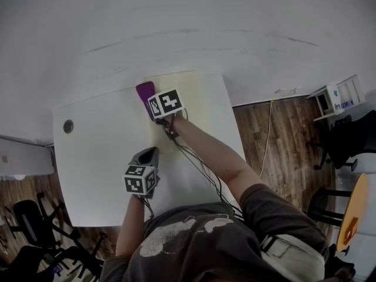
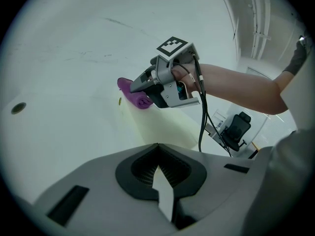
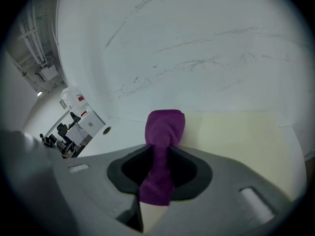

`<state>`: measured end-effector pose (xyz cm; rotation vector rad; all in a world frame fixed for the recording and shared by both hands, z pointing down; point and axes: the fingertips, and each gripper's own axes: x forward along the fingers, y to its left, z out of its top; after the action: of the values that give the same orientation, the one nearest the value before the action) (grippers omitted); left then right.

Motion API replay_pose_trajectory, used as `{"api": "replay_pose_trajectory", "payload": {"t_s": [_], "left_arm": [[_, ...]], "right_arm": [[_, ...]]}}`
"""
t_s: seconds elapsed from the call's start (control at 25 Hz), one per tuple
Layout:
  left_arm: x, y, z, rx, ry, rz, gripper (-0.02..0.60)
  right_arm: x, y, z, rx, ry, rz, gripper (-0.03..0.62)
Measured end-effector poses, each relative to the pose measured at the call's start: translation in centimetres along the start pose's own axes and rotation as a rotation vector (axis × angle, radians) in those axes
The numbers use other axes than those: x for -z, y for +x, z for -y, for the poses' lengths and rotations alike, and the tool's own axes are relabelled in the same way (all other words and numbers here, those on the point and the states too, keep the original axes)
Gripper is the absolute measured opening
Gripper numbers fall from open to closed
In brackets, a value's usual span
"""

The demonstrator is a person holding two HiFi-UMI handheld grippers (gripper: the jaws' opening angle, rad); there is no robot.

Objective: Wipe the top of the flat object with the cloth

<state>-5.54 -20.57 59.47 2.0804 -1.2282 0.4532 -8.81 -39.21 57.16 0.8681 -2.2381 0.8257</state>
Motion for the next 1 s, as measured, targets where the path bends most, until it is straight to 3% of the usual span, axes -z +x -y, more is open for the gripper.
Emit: {"api": "replay_pose_trajectory", "payload": {"t_s": [0.28,1.0], "left_arm": [[0.0,-0.1,-0.1,-0.007,0.0,0.002,0.002],[-0.1,0.0,0.2,-0.02,0.004,-0.02,0.002]], "right_arm": [[0.6,-1.1,2.0,0.029,0.001,0.006,0.098],[2.6,-7.4,12.4,0.171,0.105,0.038,0.098]]}}
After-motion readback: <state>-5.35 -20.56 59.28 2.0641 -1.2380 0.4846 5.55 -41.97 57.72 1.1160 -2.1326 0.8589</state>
